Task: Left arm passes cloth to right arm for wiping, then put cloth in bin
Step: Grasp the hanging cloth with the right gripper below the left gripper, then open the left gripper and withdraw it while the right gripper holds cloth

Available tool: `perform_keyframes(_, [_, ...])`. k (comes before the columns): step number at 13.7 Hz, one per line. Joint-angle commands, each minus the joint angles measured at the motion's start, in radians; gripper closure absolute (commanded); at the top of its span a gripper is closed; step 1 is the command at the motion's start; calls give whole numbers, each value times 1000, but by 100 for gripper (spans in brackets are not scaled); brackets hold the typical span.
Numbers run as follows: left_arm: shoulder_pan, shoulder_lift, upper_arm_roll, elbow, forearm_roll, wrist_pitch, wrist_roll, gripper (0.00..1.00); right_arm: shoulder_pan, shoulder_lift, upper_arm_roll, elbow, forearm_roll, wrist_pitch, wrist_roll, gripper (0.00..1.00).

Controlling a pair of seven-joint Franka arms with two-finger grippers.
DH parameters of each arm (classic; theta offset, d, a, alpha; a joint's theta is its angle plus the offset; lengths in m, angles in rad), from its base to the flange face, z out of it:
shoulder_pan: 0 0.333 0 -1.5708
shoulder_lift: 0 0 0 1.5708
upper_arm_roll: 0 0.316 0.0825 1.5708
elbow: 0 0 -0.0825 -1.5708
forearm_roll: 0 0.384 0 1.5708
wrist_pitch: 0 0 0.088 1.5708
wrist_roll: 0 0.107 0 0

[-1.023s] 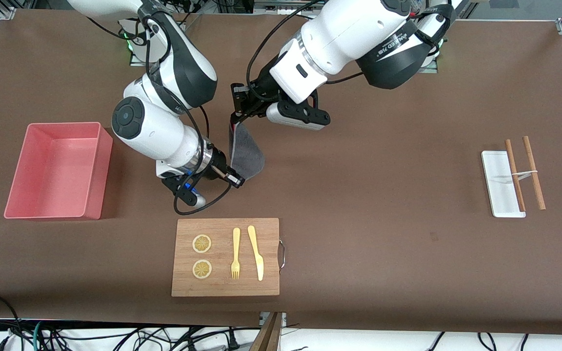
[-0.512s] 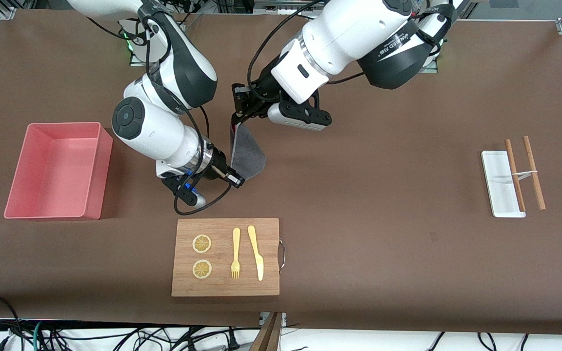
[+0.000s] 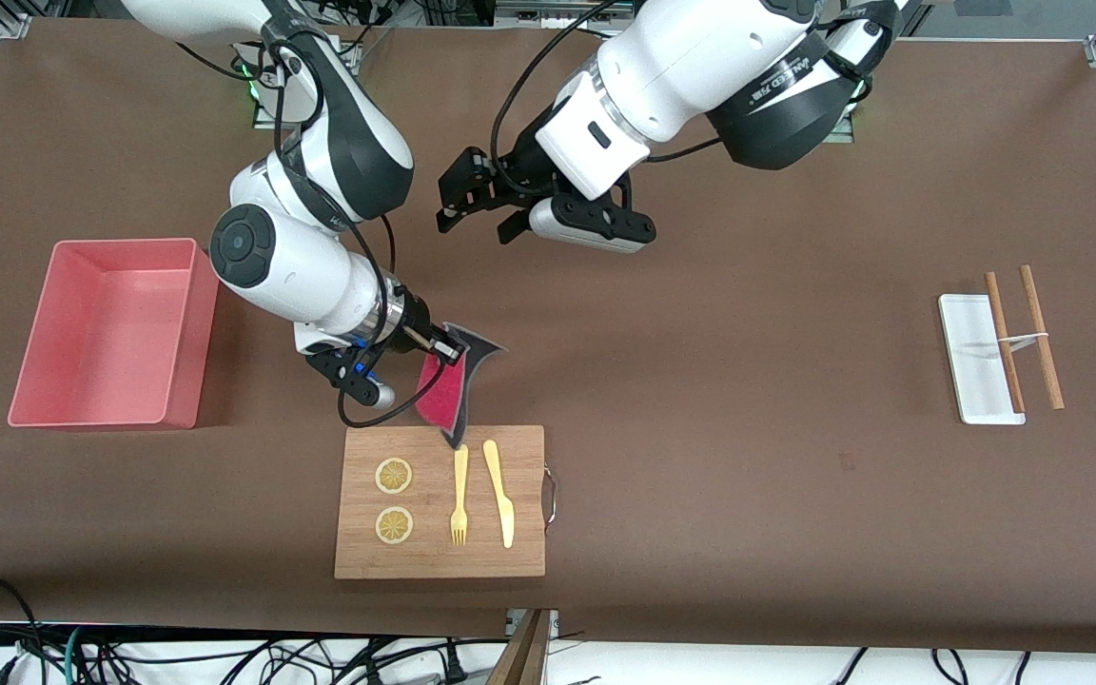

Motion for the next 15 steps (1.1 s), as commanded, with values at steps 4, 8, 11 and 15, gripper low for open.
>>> perform_keyframes(4, [129,-117,4,4,66,-418,12,0,143,30,-168,3,-33,-158,-93,100])
perform_keyframes(8, [185,-149,4,4,269,-742,150,0,146,50,-168,-10,-39,-237,-130,100])
perform_keyframes(11, [292,-160,4,2,372,-865,279,0,114,42,-165,-82,-44,-256,-220,100])
perform_keyframes(15, [476,-160,4,-7,398,-873,471,0,77,31,-119,-160,-96,-256,-265,100])
